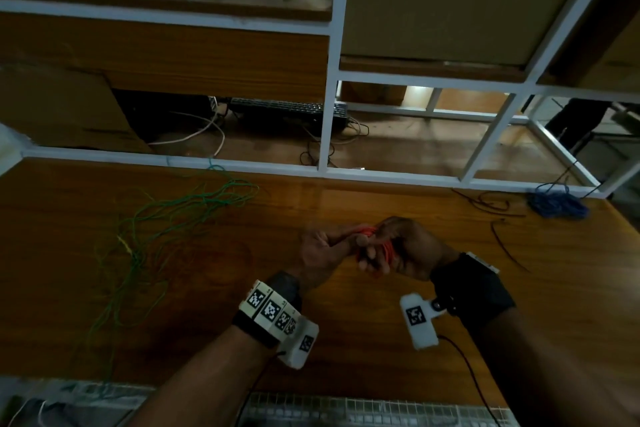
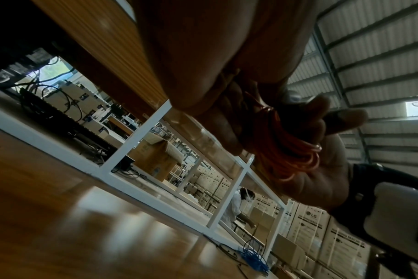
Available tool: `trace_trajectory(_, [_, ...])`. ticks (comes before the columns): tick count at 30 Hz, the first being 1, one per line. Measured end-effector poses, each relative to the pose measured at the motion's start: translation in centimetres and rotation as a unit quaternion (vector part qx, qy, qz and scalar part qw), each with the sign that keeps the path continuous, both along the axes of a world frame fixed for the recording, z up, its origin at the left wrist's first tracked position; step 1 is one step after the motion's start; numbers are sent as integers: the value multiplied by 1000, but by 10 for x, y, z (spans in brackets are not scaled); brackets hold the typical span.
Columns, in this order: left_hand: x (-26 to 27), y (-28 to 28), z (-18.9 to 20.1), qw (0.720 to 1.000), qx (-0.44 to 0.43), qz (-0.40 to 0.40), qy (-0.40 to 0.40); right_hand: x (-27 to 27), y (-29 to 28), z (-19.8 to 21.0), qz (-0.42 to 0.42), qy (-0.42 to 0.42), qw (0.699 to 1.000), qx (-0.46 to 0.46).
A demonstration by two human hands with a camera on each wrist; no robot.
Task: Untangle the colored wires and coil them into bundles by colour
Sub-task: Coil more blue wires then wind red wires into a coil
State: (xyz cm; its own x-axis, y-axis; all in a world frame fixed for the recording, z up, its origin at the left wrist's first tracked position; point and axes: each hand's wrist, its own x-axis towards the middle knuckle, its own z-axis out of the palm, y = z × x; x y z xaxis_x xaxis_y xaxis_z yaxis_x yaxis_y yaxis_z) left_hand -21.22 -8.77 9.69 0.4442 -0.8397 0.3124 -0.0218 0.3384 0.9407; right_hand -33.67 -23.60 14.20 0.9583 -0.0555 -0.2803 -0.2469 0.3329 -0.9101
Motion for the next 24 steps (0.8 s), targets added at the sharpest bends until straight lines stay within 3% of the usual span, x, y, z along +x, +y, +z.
trace_trajectory(3, [5, -9, -19, 999, 16, 23, -30, 1, 18, -2, -82, -2, 991, -106])
trace_trajectory(6, [5, -13, -26, 999, 42, 17, -30, 7, 34, -15, -210, -4, 955, -209])
trace_trajectory(10, [0, -4, -19, 992, 69, 78, -76, 11, 40, -27, -293, -22, 922, -251])
trace_trajectory(13, [6, -3, -24, 991, 54, 96, -79, 11, 41, -29, -279, -18, 924, -261])
trace_trajectory(17, [33, -1, -39, 987, 74, 145, -7, 7, 48, -12, -213, -12, 943, -254])
trace_trajectory(20, [46, 9, -43, 989, 67, 133, -10, 7, 64, -3, -188, -24, 932, -310])
trace_trajectory(24, [53, 21, -41, 993, 63, 103, -12, 15, 78, -16, -278, -1, 906, -319])
